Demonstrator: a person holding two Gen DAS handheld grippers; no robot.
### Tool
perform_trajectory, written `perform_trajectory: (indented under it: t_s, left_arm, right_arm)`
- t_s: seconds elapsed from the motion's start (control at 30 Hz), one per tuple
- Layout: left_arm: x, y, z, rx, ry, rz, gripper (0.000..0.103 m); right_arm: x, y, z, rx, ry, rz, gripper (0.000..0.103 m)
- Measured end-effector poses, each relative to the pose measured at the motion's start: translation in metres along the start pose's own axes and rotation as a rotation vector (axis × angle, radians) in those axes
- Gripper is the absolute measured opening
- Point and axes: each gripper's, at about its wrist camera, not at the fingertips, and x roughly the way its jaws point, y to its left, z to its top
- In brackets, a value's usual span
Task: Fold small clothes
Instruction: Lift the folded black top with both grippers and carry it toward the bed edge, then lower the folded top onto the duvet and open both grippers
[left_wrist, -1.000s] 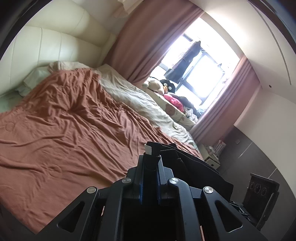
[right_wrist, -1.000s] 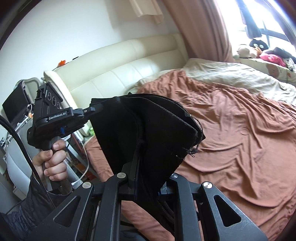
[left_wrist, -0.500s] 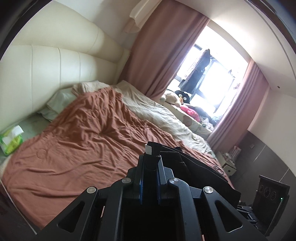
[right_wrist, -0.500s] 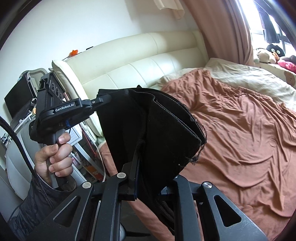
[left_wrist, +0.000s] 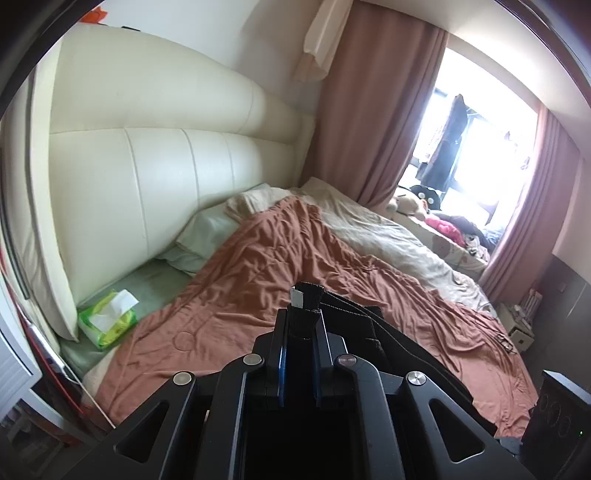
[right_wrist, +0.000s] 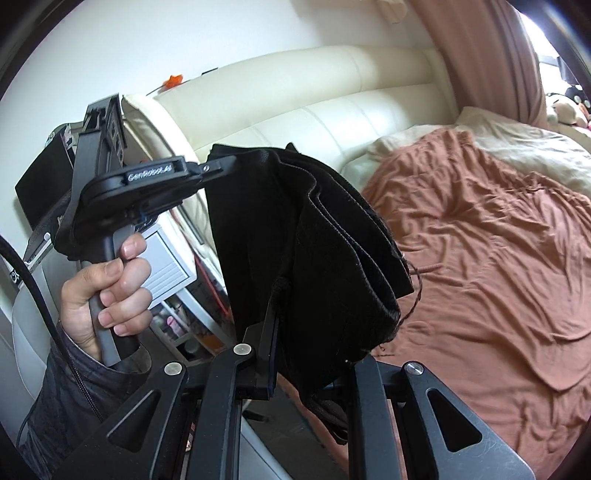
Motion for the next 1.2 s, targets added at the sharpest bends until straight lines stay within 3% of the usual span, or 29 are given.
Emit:
perform_trajectory:
  t_s: [0.17,0.3,0.63,0.9,1.0,1.03,1.07,1.1,1.13,1.2]
  left_arm:
    - [0.023,0.022,-0.001,-0.003,0.022,0.08,0.011]
    - [0.072,0.037,-0.007,0.026,0.075,0.166,0.011]
    - [0.175,0.083,-0.011,0.002,0.168,0.215,0.011]
    - [0.238,0.107,-0.016,-0.006,0.216,0.255,0.011]
    - [0.258,0.111,-0.02,-0.006,0.248,0.283,0.013]
    - [0.264,0.113,-0.022,-0.008,0.26,0.303,0.019]
    - [0.268,0.115,-0.024,-0.01,0.267,0.318,0.029]
    - [0.269,0.116,-0.027,-0.013,0.268,0.336,0.034]
    - [0.269,0.117,-0.03,-0.014,0.266,0.349,0.046]
    - [0.266,0.116,-0.034,-0.009,0.263,0.352,0.053]
  right_arm:
    - [0.038,0.006,0.005,0.013,0.027,0.03,0.01]
    - [0.084,-0.009,0.012,0.033,0.065,0.04,0.01]
    - [0.202,-0.06,0.037,0.067,0.138,0.011,0.01]
    - [0.264,-0.09,0.04,0.118,0.161,0.01,0.01]
    - [0.286,-0.104,0.04,0.127,0.157,-0.018,0.012]
    - [0.292,-0.107,0.04,0.118,0.16,-0.058,0.014]
    - [0.296,-0.111,0.039,0.112,0.168,-0.096,0.017]
    - [0.305,-0.117,0.038,0.107,0.192,-0.154,0.031]
    - [0.309,-0.122,0.038,0.11,0.209,-0.193,0.057]
    - [0.307,-0.131,0.036,0.132,0.197,-0.211,0.079]
